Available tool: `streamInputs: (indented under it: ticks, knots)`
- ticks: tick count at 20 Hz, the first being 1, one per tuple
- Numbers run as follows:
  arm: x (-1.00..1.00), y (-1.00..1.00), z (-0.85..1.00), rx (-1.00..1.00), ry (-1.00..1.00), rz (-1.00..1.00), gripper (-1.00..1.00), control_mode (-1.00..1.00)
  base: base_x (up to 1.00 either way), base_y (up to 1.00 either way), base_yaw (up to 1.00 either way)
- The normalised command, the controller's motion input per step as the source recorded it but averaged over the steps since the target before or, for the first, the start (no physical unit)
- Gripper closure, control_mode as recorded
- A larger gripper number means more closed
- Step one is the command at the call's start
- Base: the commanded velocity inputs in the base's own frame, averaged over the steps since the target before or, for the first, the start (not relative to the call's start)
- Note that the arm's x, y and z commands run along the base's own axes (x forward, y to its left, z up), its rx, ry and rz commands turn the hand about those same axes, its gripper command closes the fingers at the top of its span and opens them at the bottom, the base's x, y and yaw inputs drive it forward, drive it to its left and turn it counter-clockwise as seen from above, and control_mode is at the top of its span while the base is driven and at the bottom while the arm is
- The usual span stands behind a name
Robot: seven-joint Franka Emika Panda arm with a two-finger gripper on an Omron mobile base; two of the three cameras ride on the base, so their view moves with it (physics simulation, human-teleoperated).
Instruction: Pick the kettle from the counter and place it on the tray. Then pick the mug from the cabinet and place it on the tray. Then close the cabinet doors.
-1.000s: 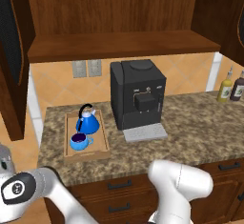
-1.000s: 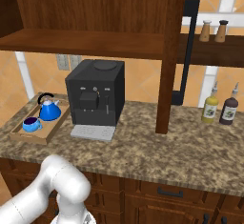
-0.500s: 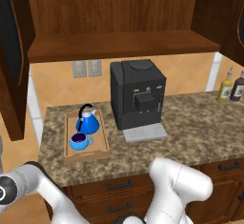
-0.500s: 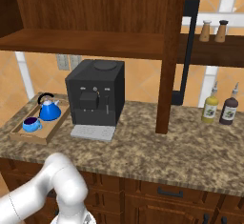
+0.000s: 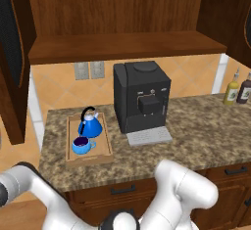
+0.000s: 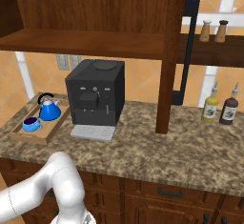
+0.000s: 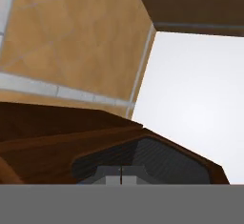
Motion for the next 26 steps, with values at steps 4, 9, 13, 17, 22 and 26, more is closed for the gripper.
streamInputs:
  ticks: [4, 9, 13, 17, 22, 26]
  knots:
    - [0.00, -0.03, 0.27, 0.04, -0.14, -0.14, 1.00, -1.00, 0.00, 0.00, 0.00]
    - [0.00, -0.28, 0.07, 0.09, -0.05, -0.10, 1.00, -1.00, 0.00, 0.00, 0.00]
    - [0.00, -0.24, 0.08, 0.10, -0.03, -0.07, 1.00, -1.00, 0.00, 0.00, 0.00]
    - [0.00, -0.11, 0.33, 0.09, -0.01, -0.07, 1.00, -1.00, 0.00, 0.00, 0.00]
    - [0.00, -0.07, 0.23, 0.07, -0.05, -0.06, 1.00, -1.00, 0.00, 0.00, 0.00]
    - [0.00, -0.18, 0.06, 0.15, -0.22, -0.07, 1.00, -1.00, 0.00, 0.00, 0.00]
